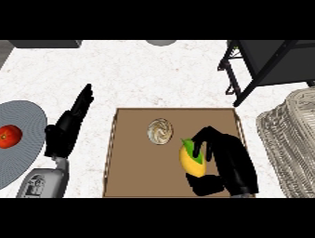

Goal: Pick the lemon from the tray and place it in the tiered shelf

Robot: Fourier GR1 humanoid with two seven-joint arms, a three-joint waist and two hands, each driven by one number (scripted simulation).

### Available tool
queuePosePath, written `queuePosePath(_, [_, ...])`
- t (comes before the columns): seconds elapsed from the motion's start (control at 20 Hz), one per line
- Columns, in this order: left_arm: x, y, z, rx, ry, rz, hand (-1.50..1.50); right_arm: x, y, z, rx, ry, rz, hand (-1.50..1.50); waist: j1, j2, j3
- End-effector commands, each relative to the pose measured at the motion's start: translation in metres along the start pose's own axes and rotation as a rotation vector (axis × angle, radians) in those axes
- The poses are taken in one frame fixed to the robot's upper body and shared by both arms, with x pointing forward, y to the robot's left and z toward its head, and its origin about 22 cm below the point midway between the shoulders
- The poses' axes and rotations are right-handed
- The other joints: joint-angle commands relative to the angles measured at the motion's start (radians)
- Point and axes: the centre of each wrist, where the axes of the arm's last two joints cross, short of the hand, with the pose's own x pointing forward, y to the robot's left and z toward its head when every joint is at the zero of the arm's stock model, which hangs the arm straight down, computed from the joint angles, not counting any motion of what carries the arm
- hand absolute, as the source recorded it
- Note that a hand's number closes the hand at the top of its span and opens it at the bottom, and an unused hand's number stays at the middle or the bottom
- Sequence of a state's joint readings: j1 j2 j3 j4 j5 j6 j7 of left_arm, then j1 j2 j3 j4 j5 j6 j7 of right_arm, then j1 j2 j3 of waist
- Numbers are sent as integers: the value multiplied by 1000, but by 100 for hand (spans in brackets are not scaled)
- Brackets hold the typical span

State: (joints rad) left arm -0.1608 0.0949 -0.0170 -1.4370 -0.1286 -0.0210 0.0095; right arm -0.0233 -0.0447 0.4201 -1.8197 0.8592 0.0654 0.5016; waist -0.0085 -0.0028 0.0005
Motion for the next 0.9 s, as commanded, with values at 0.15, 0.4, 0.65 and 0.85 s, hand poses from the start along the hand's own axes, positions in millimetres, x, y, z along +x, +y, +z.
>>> queuePosePath(0.15, [2, -30, 0, -1, 13, 7, 0, 26, -58, 33, -191, -94, -153, 150, -1, 0, -1])
queuePosePath(0.4, [9, 12, -6, -6, 5, -1, 0, 42, -93, 54, -350, -44, -110, 150, 4, 1, -1])
queuePosePath(0.65, [-3, 1, -1, -9, -16, -15, 0, 54, -133, 69, -484, -32, -66, 150, 5, 2, -1])
queuePosePath(0.85, [1, -15, 8, -10, 0, 9, 0, 59, -158, 55, -584, -14, -47, 150, 10, 1, -1])
